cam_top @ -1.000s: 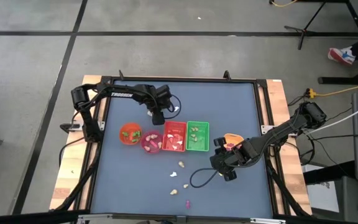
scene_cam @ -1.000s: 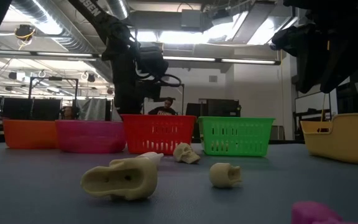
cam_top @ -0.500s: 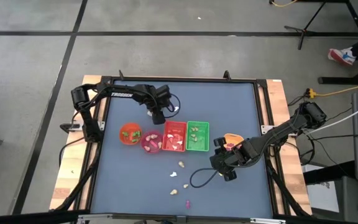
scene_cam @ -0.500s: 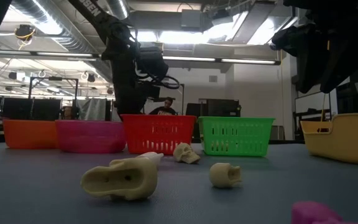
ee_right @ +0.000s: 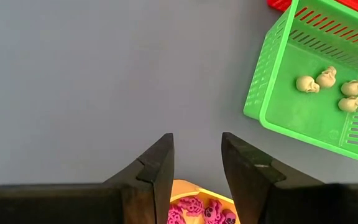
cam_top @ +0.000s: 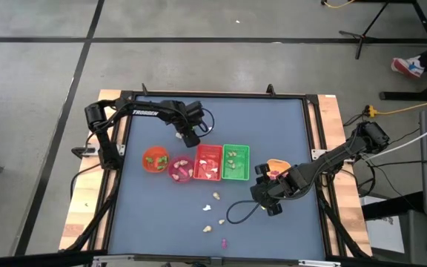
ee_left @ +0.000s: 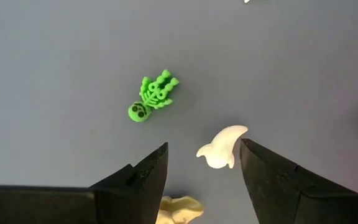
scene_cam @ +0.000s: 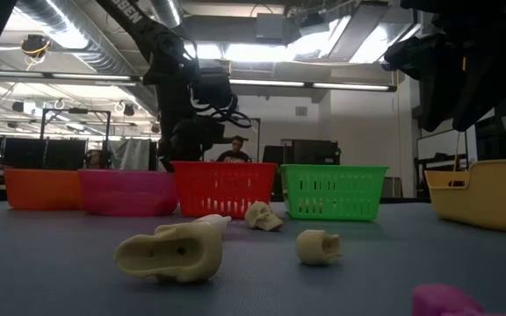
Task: Sort Halloween decoration
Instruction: Put the white ghost toy into the red bin
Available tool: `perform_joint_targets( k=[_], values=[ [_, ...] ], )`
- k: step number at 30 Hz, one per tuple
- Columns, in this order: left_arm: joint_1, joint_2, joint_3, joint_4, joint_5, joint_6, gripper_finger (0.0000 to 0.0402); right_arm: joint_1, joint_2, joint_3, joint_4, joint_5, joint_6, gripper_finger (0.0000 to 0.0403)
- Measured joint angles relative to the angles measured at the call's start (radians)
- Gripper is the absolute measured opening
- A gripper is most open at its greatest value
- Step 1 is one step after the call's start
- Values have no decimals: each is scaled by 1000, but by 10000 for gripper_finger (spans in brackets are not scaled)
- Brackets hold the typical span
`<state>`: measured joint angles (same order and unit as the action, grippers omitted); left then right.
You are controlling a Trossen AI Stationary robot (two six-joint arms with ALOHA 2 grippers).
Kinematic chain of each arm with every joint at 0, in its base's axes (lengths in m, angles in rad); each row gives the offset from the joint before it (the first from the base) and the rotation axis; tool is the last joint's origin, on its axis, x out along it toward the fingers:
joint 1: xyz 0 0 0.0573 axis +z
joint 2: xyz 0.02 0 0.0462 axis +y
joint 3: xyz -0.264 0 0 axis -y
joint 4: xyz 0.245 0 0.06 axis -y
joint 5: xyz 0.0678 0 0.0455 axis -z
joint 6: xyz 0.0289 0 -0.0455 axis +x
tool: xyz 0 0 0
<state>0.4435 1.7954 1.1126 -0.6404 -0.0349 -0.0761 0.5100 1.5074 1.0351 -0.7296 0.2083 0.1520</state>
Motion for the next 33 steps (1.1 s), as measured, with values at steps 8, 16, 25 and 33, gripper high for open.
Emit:
perform_joint_targets(
  k=[8, 16, 25, 33],
  values=[
    [-1, 0, -14, -10, 0, -26, 183, 0, 0, 0, 0, 0, 0, 134],
    [-1, 0, -65, 29, 0, -49, 183, 0, 0, 0, 1, 0, 0, 134],
    [-1, 0, -71, 65, 45, -49, 183, 0, 0, 0, 1, 10, 0, 134],
    [0, 0, -71, 78, 49, -47, 182, 0, 0, 0, 0, 15, 0, 134]
  ],
)
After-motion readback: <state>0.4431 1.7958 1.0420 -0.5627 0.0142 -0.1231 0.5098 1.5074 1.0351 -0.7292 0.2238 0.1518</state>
